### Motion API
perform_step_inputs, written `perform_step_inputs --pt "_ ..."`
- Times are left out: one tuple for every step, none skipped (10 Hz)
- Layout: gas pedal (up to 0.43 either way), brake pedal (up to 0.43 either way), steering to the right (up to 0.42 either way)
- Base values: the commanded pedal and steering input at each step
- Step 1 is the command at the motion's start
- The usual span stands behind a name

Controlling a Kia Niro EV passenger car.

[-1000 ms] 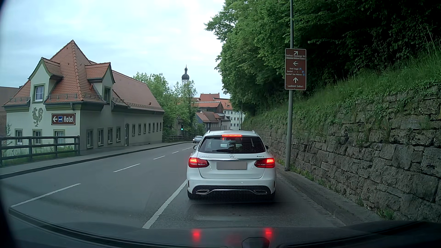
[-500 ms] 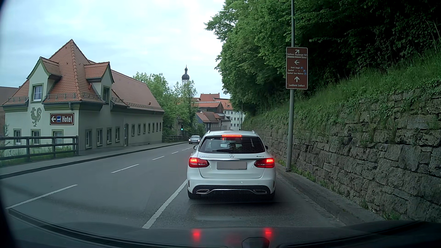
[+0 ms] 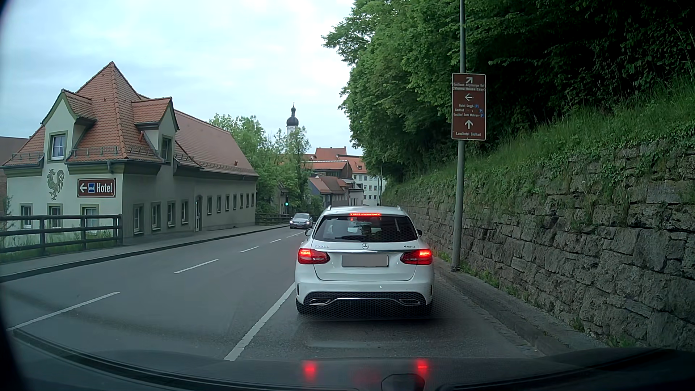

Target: Follow the waypoints while adhering to traffic rules and regulations

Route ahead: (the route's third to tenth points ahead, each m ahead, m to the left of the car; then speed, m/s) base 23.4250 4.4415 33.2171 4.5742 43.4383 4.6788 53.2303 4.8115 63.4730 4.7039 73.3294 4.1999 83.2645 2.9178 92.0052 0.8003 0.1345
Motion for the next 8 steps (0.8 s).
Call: perform_step_inputs --pt "0.000 0.213 -0.009" --pt "0.000 0.213 -0.009" --pt "0.000 0.213 -0.009" --pt "0.000 0.213 -0.009" --pt "0.000 0.213 -0.009" --pt "0.000 0.220 -0.009" --pt "0.000 0.226 -0.009" --pt "0.000 0.220 -0.009"
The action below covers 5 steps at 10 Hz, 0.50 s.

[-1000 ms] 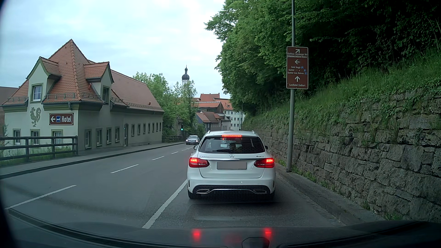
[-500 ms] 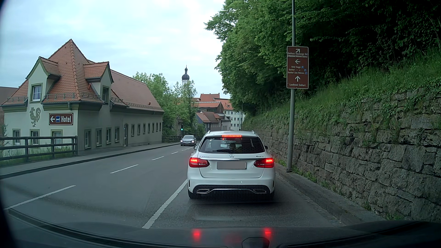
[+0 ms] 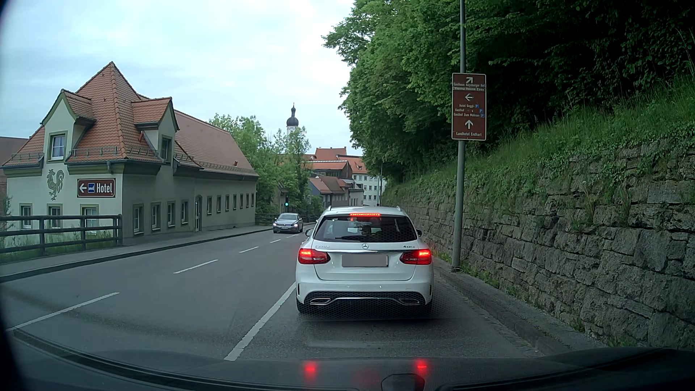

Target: Follow the waypoints while adhering to traffic rules and regulations

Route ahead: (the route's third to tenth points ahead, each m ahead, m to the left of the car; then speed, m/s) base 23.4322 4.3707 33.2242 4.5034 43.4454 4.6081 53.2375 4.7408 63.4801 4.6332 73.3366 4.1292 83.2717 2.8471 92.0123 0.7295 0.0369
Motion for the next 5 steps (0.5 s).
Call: perform_step_inputs --pt "0.000 0.226 -0.009" --pt "0.000 0.226 -0.009" --pt "0.000 0.226 -0.009" --pt "0.000 0.226 -0.009" --pt "0.000 0.226 -0.009"
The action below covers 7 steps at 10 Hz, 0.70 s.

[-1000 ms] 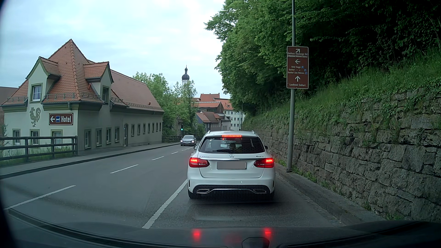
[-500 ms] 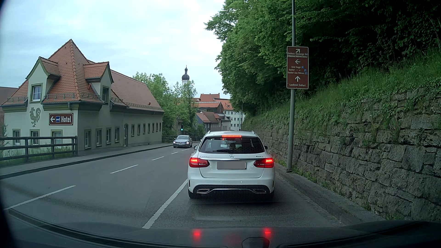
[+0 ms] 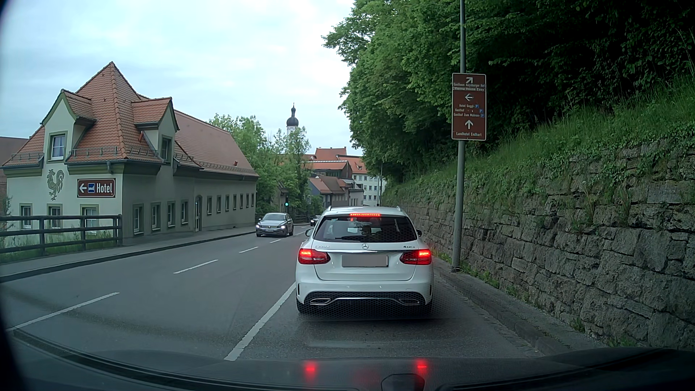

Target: Follow the waypoints while adhering to traffic rules and regulations

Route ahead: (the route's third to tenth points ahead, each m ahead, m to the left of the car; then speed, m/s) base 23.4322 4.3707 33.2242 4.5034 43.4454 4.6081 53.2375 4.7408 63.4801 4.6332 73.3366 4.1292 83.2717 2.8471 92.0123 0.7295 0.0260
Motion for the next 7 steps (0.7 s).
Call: perform_step_inputs --pt "0.000 0.226 -0.009" --pt "0.000 0.226 -0.009" --pt "0.000 0.220 -0.009" --pt "0.000 0.226 -0.009" --pt "0.000 0.226 -0.009" --pt "0.000 0.226 -0.009" --pt "0.000 0.226 -0.009"
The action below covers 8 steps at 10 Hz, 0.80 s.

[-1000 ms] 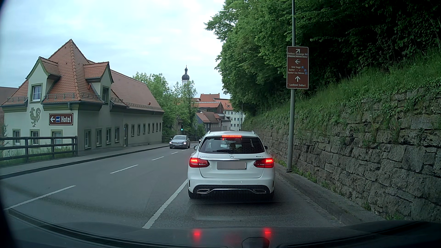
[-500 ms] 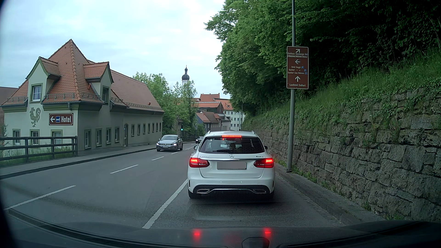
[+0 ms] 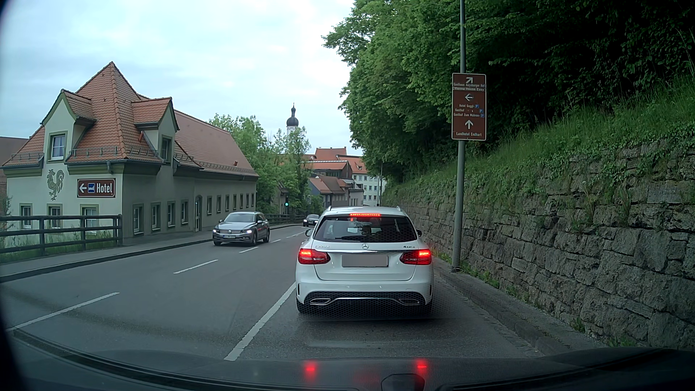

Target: Follow the waypoints while adhering to traffic rules and regulations

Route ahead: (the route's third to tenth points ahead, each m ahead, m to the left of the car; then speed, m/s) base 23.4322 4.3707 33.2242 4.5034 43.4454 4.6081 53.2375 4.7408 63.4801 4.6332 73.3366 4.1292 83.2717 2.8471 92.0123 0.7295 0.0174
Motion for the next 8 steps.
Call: perform_step_inputs --pt "0.000 0.226 -0.009" --pt "0.000 0.226 -0.009" --pt "0.000 0.226 -0.009" --pt "0.000 0.226 -0.009" --pt "0.000 0.226 -0.009" --pt "0.000 0.226 -0.009" --pt "0.000 0.226 -0.009" --pt "0.000 0.226 -0.009"
